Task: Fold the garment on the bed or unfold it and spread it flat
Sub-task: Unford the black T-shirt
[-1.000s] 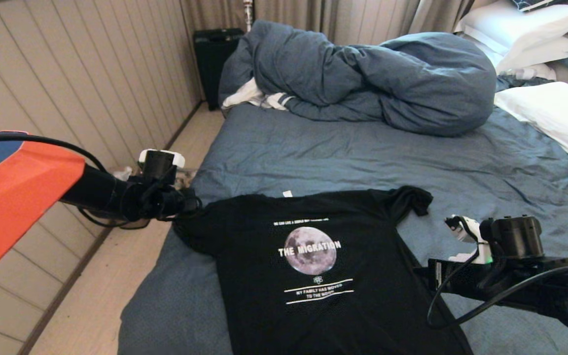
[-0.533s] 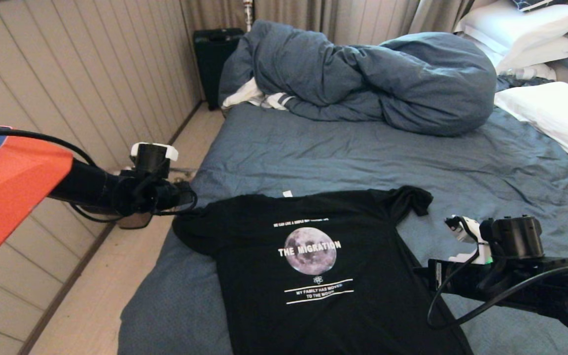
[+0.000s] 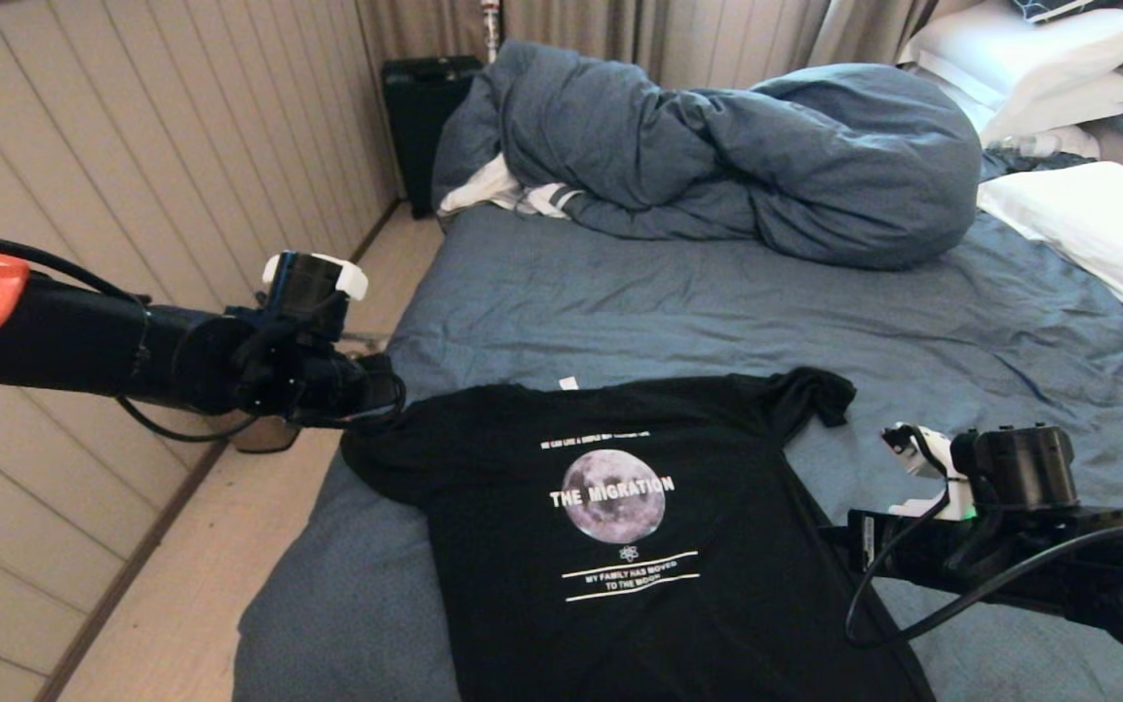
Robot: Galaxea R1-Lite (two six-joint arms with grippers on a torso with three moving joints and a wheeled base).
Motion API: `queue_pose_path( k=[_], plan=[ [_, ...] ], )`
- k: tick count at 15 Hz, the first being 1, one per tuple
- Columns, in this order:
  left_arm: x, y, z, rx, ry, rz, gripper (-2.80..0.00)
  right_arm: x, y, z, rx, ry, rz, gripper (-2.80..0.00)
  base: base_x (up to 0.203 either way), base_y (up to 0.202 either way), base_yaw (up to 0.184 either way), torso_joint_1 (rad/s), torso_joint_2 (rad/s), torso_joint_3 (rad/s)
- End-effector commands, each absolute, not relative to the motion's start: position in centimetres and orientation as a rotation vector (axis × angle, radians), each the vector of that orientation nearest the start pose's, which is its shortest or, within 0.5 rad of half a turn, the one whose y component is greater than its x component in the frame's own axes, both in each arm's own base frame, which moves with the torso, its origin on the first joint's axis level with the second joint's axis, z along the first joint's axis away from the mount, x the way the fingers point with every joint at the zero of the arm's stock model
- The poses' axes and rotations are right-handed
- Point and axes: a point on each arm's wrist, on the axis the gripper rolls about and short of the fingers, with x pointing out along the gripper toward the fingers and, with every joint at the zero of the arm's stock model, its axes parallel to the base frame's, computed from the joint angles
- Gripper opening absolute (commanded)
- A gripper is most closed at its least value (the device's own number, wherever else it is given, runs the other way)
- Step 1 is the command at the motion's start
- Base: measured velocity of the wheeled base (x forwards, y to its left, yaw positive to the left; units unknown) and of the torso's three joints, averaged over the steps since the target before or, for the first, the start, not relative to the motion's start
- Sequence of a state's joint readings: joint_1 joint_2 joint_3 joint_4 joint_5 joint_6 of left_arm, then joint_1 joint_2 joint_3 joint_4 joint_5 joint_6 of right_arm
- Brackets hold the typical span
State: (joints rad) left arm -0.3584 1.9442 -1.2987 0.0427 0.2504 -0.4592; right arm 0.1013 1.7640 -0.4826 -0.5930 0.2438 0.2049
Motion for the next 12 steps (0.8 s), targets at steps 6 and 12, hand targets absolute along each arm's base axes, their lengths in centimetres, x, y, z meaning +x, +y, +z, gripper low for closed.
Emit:
queue_pose_path(
  k=[6, 12],
  plan=[
    [29.6, -16.1, 20.0, -0.232, 0.668, -0.045, -2.80, 24.3, 2.9, 11.2, 0.230, 0.614, 0.247, -2.80, 0.000, 0.000, 0.000, 0.000, 0.00, 0.000],
    [28.9, -15.9, 20.1, -0.229, 0.609, -0.086, -2.80, 24.1, 3.0, 11.2, 0.223, 0.590, 0.234, -2.80, 0.000, 0.000, 0.000, 0.000, 0.00, 0.000]
  ],
)
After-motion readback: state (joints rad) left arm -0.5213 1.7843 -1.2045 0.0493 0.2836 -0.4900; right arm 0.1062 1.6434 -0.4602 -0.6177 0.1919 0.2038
